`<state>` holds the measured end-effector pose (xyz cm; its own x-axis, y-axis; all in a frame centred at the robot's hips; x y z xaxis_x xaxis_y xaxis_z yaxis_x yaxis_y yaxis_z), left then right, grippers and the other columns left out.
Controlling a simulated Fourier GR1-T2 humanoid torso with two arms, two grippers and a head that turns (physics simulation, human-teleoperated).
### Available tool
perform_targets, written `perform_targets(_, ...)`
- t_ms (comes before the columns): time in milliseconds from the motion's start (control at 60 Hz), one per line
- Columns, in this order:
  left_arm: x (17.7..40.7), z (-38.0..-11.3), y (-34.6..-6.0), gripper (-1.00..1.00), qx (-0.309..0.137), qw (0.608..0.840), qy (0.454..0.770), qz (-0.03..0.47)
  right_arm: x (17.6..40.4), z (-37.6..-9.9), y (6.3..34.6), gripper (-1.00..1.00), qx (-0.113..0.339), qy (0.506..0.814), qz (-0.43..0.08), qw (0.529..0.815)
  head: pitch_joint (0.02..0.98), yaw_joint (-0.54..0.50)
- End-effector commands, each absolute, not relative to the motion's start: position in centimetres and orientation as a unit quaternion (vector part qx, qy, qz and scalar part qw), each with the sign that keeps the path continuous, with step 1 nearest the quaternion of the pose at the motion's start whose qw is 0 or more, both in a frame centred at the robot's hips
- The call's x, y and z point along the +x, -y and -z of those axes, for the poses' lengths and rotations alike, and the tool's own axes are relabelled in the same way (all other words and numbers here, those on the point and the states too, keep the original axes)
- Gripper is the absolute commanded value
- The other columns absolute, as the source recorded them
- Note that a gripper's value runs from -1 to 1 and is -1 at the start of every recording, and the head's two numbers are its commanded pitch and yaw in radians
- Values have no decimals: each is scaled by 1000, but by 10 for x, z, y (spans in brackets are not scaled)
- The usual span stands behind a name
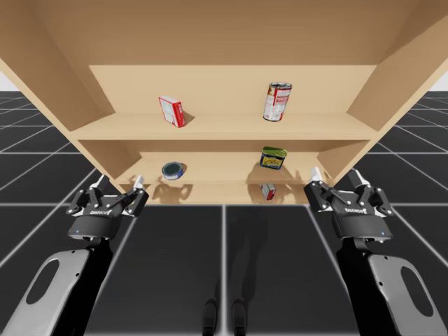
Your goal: Find the tuna fish can on the shelf and bring it to me.
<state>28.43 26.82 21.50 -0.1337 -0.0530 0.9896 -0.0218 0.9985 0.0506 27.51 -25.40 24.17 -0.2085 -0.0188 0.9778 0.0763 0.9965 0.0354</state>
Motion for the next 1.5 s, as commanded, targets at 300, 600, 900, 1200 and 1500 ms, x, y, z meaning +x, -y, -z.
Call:
perform_targets(300, 284, -215, -268, -1000, 30, 657, 753, 12, 275, -244, 258, -1000, -9, 773, 46, 632, 215, -7)
perform_targets(600, 285, -215, -269, -1000, 34, 658, 752, 12, 276, -242, 258, -1000, -17, 771, 42, 635, 413, 93)
perform_targets(900, 286, -216, -269, -1000, 36, 660, 750, 11, 277, -241, 255, -1000, -17, 767, 41, 640, 591, 261)
perform_targets(1200, 281, -221, -257, -1000, 11, 663, 748, 5, 277, -241, 255, -1000, -19, 767, 44, 640, 611, 285)
perform_targets(1500, 271, -245, -226, -1000, -62, 687, 723, 46, 279, -238, 257, -1000, -24, 764, 47, 643, 591, 274)
